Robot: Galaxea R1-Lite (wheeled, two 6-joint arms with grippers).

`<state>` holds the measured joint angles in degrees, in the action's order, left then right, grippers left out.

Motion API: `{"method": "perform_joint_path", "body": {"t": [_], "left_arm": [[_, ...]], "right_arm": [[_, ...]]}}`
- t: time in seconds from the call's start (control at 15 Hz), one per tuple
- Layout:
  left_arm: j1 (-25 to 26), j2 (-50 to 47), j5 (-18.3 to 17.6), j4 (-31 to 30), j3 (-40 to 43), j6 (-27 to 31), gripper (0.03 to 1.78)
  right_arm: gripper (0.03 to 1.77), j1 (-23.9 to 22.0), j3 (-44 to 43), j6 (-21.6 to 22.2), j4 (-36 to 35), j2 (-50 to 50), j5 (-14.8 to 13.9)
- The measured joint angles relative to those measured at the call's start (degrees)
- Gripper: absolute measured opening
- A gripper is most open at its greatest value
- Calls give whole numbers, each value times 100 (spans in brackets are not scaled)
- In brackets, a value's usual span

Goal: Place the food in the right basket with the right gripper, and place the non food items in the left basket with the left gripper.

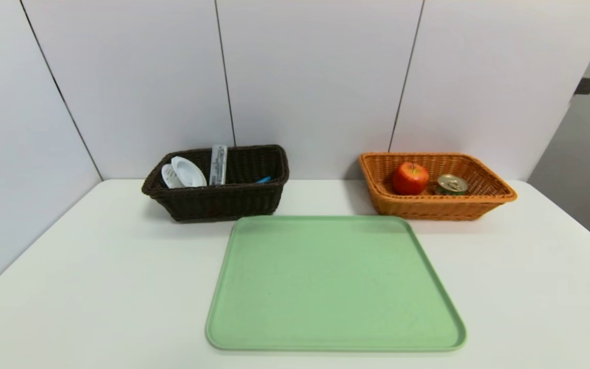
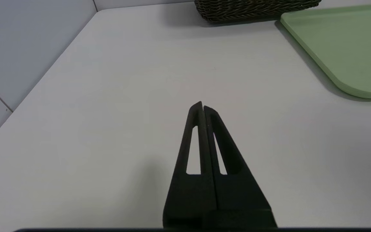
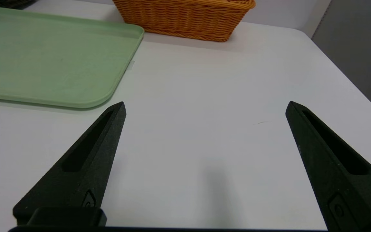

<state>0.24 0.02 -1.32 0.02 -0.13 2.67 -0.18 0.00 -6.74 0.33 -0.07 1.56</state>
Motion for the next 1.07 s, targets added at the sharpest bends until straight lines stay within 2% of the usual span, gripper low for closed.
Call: {"method": "perform_joint_path", "body": {"t": [1.07], "left_arm": [[2,0,0,-16,11,-39,4]], "right_arm": [[171,0,0,-1,9,0,9]]}}
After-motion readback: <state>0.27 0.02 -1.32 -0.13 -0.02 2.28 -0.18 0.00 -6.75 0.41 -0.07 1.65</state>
